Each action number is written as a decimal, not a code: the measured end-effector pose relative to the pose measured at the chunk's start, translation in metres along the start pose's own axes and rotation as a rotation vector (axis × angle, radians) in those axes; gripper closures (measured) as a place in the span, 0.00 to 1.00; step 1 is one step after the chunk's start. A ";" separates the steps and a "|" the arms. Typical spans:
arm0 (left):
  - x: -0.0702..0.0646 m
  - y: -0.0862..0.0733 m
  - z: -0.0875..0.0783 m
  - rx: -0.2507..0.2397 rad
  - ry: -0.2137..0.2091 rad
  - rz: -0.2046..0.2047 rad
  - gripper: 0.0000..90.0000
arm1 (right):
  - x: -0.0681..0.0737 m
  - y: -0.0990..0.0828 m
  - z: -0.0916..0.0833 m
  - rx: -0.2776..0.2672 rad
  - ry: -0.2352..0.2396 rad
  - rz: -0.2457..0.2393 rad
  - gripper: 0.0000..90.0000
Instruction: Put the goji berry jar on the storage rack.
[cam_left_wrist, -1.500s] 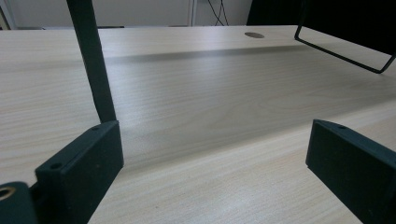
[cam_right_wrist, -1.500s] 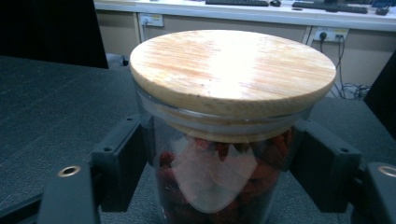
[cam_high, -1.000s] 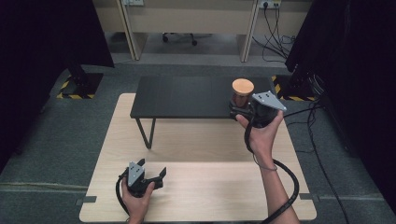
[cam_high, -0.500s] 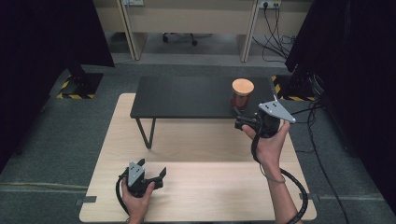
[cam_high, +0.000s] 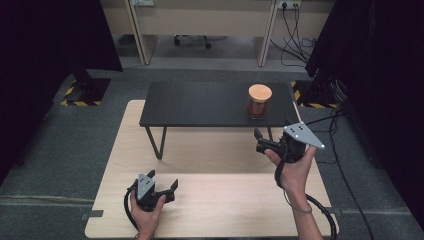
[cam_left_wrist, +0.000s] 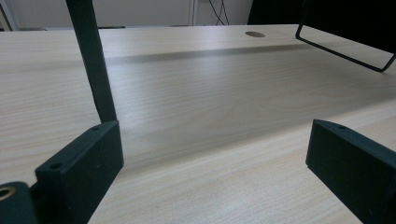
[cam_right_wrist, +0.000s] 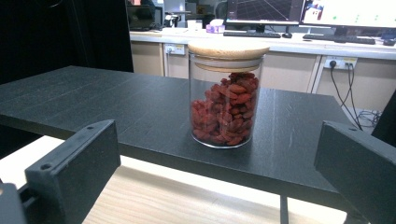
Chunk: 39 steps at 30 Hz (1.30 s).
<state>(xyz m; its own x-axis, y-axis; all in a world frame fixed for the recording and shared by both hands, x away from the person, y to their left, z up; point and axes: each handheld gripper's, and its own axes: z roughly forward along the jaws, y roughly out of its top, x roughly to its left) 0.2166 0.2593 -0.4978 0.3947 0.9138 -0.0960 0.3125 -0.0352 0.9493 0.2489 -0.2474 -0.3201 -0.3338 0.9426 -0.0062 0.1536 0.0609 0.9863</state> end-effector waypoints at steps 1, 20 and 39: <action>0.000 0.000 0.000 0.000 0.000 0.000 0.04 | 0.000 -0.001 -0.001 -0.003 -0.001 0.002 0.00; 0.000 0.000 -0.001 0.001 0.000 0.005 0.03 | -0.008 -0.051 -0.017 0.009 0.014 0.008 0.00; 0.000 0.000 -0.001 0.001 0.002 0.005 0.03 | -0.010 -0.128 -0.023 0.167 0.011 0.071 0.00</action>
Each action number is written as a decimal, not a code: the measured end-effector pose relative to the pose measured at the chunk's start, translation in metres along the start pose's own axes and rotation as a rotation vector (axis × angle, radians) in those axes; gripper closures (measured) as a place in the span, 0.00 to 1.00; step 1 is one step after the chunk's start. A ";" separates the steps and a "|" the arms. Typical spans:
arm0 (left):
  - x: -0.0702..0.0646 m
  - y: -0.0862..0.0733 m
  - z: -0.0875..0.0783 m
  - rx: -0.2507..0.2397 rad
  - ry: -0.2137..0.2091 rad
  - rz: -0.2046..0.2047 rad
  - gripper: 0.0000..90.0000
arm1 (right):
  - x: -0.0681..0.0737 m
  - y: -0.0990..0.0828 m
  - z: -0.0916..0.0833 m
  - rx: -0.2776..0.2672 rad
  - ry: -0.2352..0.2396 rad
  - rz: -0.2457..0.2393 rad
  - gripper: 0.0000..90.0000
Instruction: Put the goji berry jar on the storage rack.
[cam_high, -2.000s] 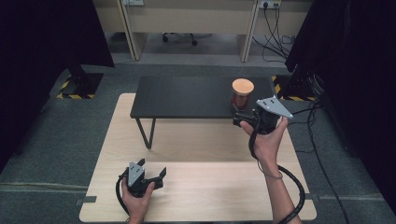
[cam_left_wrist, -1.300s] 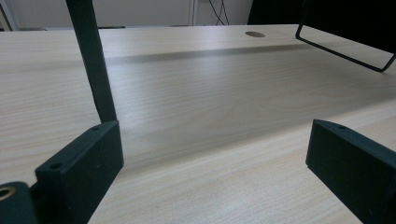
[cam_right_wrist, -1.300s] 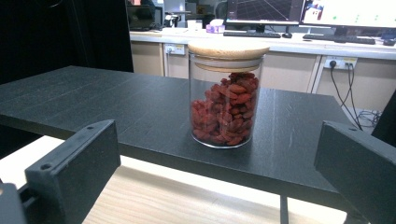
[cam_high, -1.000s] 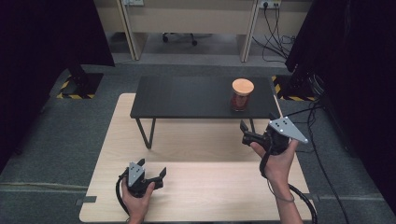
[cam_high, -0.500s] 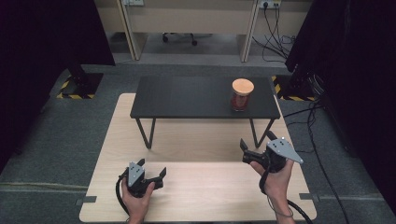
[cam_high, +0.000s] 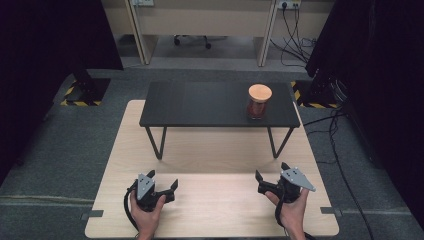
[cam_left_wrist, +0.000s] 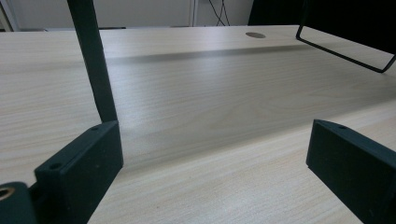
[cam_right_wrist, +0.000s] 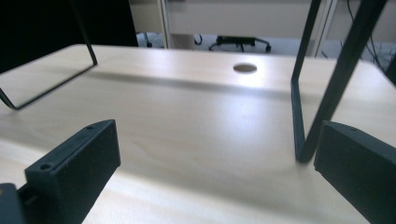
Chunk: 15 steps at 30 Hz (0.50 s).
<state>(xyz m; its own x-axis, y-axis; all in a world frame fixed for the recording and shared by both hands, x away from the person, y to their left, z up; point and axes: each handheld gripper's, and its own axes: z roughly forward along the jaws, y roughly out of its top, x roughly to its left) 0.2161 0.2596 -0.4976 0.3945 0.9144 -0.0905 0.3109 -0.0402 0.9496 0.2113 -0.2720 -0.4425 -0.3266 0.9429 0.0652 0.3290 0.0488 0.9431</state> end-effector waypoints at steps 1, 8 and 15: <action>0.000 0.000 0.000 0.000 0.000 0.000 0.03 | 0.000 -0.003 0.000 0.009 -0.003 0.002 0.00; 0.000 0.000 0.000 0.000 0.000 0.000 0.03 | 0.003 -0.020 0.001 0.044 -0.017 0.016 0.00; 0.000 0.000 0.000 0.000 0.001 0.000 0.03 | 0.004 -0.028 0.000 0.063 -0.027 0.017 0.01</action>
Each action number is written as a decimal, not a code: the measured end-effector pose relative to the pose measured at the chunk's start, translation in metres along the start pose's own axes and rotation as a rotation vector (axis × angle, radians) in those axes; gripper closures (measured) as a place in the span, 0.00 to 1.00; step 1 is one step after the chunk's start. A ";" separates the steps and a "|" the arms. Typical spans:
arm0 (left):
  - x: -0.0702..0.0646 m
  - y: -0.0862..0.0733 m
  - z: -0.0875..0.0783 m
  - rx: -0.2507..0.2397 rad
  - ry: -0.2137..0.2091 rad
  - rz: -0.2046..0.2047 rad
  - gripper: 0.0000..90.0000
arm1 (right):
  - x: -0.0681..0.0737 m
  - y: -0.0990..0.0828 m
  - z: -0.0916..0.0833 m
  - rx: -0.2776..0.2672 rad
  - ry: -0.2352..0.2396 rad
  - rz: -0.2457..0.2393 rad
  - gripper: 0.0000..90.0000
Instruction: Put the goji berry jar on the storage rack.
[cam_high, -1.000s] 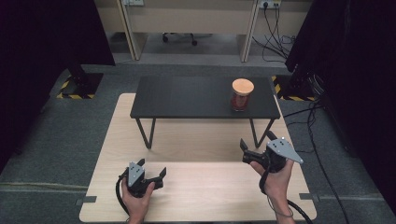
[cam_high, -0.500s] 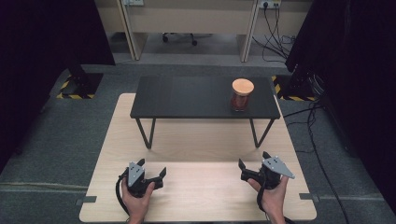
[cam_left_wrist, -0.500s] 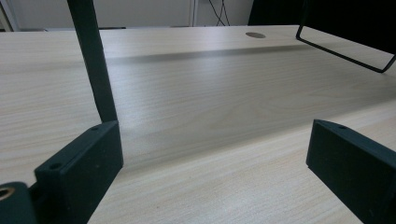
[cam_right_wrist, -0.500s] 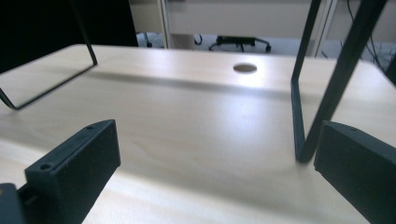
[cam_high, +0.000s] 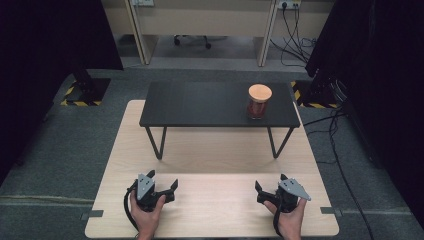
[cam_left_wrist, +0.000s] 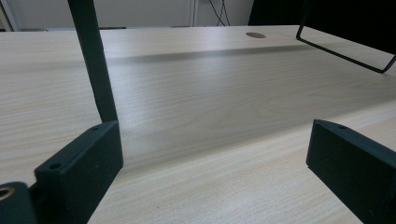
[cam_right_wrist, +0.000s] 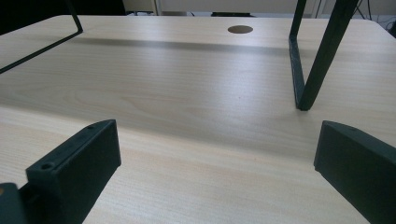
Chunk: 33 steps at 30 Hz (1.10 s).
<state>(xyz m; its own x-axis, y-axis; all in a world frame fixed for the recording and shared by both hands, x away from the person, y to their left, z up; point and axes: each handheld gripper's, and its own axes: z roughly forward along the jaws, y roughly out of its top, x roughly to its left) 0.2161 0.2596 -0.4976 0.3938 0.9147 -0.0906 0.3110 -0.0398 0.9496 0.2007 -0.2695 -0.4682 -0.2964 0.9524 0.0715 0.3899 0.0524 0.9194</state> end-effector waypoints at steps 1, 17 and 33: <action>0.000 0.000 0.000 0.000 0.000 0.000 0.03 | 0.000 -0.001 0.000 0.001 0.001 0.000 0.01; 0.000 0.000 0.000 0.000 0.000 0.001 0.03 | -0.002 -0.010 0.004 0.017 -0.006 0.010 0.01; -0.001 0.000 0.000 0.002 0.000 0.007 0.03 | -0.001 -0.013 0.003 0.003 0.000 0.005 0.01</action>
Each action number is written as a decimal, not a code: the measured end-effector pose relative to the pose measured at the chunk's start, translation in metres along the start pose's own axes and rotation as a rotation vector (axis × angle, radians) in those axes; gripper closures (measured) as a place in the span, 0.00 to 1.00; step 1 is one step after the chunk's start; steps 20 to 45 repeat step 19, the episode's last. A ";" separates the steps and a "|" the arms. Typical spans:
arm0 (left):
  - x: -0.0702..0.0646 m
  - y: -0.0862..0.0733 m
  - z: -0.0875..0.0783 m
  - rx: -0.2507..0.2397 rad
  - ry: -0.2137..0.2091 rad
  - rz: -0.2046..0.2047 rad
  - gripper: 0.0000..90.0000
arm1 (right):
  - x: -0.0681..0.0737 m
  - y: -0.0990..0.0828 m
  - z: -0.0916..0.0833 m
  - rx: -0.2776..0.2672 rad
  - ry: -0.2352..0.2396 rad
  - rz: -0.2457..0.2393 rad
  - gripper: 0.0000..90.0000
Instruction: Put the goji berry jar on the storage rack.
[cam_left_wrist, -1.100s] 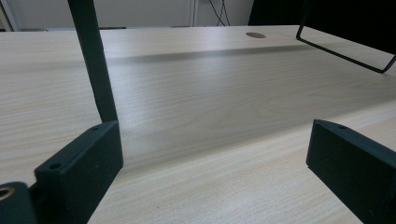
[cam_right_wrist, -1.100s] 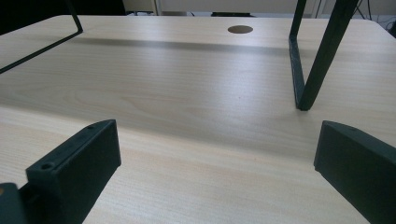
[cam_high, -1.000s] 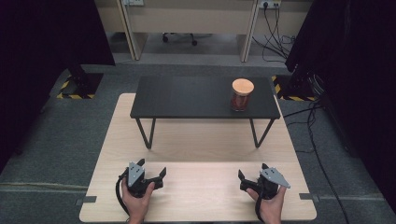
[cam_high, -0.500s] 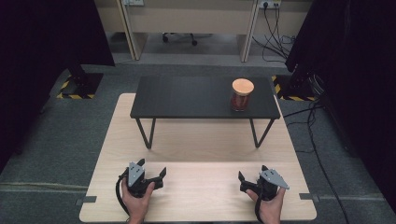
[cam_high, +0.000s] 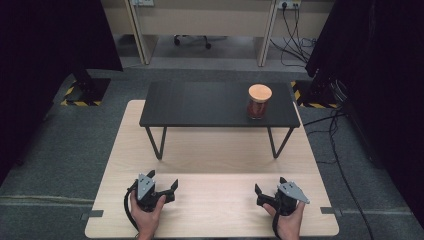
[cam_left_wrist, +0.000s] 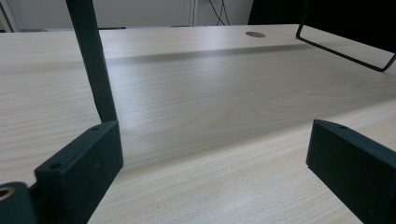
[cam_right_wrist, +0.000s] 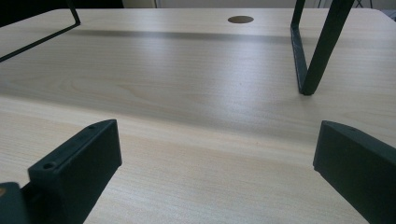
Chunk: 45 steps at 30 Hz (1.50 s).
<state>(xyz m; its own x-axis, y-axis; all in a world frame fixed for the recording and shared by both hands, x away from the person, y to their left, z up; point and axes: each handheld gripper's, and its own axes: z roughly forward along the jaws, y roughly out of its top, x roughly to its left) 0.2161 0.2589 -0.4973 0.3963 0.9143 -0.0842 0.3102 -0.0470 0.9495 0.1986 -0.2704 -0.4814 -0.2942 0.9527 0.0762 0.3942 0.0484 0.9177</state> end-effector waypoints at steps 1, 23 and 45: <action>0.000 0.000 0.000 0.001 0.000 0.000 0.03 | 0.000 0.000 0.000 0.001 -0.001 -0.001 0.01; 0.000 0.000 0.000 0.000 -0.001 -0.004 0.03 | 0.000 -0.001 -0.001 -0.006 -0.002 0.005 0.01; 0.000 0.000 0.000 0.000 -0.001 -0.004 0.03 | 0.000 -0.001 -0.001 -0.006 -0.002 0.005 0.01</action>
